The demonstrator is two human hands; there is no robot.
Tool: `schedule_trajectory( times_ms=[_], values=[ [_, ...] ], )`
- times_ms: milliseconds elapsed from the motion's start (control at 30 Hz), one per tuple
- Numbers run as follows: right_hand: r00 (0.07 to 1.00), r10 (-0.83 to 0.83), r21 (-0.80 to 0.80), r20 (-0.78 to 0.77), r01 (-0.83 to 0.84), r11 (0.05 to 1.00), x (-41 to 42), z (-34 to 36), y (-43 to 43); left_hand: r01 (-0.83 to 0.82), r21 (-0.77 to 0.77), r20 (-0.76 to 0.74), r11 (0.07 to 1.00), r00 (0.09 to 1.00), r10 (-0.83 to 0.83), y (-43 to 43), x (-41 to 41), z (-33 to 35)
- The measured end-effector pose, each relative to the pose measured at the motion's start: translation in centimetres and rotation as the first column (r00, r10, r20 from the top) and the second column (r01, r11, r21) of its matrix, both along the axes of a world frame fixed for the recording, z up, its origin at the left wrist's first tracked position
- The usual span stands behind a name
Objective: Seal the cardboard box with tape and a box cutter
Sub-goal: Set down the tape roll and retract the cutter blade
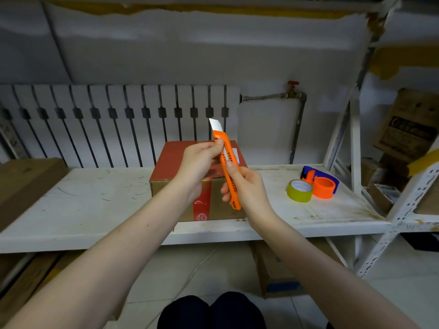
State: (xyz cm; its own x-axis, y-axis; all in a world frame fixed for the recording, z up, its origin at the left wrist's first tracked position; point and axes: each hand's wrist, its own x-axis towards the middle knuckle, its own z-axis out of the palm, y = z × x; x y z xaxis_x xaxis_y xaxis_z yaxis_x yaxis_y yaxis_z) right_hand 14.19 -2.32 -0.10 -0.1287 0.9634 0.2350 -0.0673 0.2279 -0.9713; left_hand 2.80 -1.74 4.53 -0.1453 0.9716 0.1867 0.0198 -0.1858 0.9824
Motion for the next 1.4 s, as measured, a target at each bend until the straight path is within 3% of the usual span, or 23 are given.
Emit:
schedule_trajectory(
  times_ms=[300, 567, 1400],
  values=[
    [0.992, 0.062, -0.034, -0.110, -0.066, 0.997, -0.2, -0.1, -0.6, 0.094, -0.035, 0.061, 0.995, 0.994, -0.092, -0.3, -0.4, -0.2],
    [0.980, 0.168, -0.071, -0.103, -0.176, 0.982, 0.3, -0.4, 0.2, 0.116, -0.081, 0.146, 0.990, 0.984, -0.104, -0.2, -0.7, -0.3],
    [0.851, 0.446, -0.071, -0.278, -0.481, 0.874, 0.8, -1.4, 0.5, 0.095, -0.106, 0.115, 0.990, 0.990, -0.083, 0.2, -0.7, -0.2]
  ],
)
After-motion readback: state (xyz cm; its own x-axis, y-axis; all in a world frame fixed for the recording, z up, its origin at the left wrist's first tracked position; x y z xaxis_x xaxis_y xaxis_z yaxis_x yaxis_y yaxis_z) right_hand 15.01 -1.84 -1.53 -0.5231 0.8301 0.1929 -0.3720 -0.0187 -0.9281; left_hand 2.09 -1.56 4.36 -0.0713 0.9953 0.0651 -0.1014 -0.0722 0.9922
